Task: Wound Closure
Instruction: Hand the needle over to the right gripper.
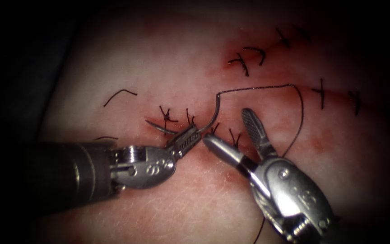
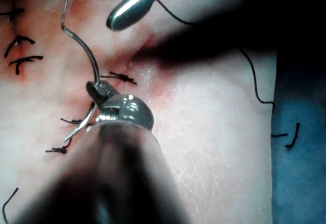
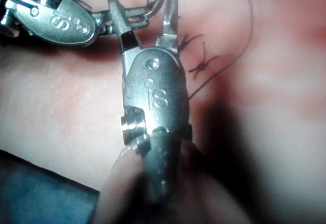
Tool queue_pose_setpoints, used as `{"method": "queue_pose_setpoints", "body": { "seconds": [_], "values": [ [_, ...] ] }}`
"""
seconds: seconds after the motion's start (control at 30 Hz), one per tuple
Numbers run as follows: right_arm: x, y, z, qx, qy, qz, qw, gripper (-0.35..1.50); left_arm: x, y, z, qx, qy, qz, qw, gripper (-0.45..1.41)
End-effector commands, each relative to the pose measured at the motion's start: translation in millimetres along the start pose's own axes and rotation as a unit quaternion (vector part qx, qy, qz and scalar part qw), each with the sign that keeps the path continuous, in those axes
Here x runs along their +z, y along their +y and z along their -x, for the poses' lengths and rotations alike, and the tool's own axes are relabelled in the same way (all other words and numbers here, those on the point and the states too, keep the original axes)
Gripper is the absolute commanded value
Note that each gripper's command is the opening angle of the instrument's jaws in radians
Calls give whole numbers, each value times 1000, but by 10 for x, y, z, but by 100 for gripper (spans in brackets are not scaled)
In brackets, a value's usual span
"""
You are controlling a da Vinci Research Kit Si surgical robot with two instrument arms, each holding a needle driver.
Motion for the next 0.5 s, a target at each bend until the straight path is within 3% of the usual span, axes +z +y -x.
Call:
{"method": "queue_pose_setpoints", "body": {
  "seconds": [0.03, 0.27, 0.5],
  "values": [
    [10, -4, 11, 0, -1, 4, 1000, 91, 5, 7, -1, 1, 0, -1, 1000, -45],
    [30, -3, 20, 11, -12, 20, 1000, 106, 2, 12, -9, 10, 6, -6, 1000, -45],
    [35, -1, 34, 12, -30, 20, 999, 78, -4, 13, -12, 8, 8, -13, 1000, -45]
  ]
}}
